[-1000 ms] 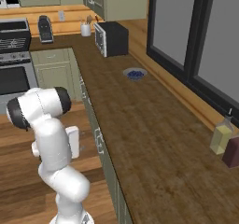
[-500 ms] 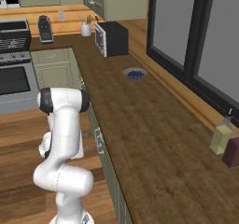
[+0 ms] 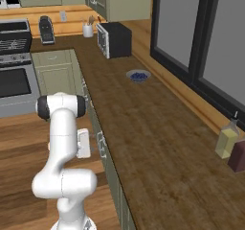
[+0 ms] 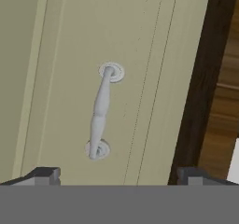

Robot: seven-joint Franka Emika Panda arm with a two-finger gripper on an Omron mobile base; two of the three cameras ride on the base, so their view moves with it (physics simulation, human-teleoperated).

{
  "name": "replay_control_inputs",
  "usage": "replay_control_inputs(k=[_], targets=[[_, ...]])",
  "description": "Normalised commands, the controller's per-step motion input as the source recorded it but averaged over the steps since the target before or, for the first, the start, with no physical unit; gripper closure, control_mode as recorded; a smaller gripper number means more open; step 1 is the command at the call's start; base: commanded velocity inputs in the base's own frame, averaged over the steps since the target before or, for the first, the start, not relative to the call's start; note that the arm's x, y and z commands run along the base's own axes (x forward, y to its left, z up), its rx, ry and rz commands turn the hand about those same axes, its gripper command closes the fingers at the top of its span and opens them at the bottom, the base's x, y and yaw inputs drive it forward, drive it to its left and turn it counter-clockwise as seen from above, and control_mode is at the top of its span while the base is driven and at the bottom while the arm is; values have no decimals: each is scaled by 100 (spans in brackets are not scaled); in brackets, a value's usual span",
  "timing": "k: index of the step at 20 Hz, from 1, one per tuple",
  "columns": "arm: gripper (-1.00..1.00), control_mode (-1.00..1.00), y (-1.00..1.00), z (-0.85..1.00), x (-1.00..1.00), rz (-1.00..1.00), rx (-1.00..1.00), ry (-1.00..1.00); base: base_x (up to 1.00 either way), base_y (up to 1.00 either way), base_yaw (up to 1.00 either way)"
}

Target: Take a straw from the drawer in front and place it inside the glass cup on the dining counter.

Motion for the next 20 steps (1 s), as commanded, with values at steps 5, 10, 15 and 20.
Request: replay_control_inputs(k=[5,10,15,20], targets=[[-100,-100,-32,-16,43,-6,5,10,0,0,0],[-100,-100,-41,-26,20,-1,3,7,0,0,0],[-100,-100,-37,-26,12,0,3,4,0,0,0],[100,-100,-28,-19,4,0,4,1,0,0,0]])
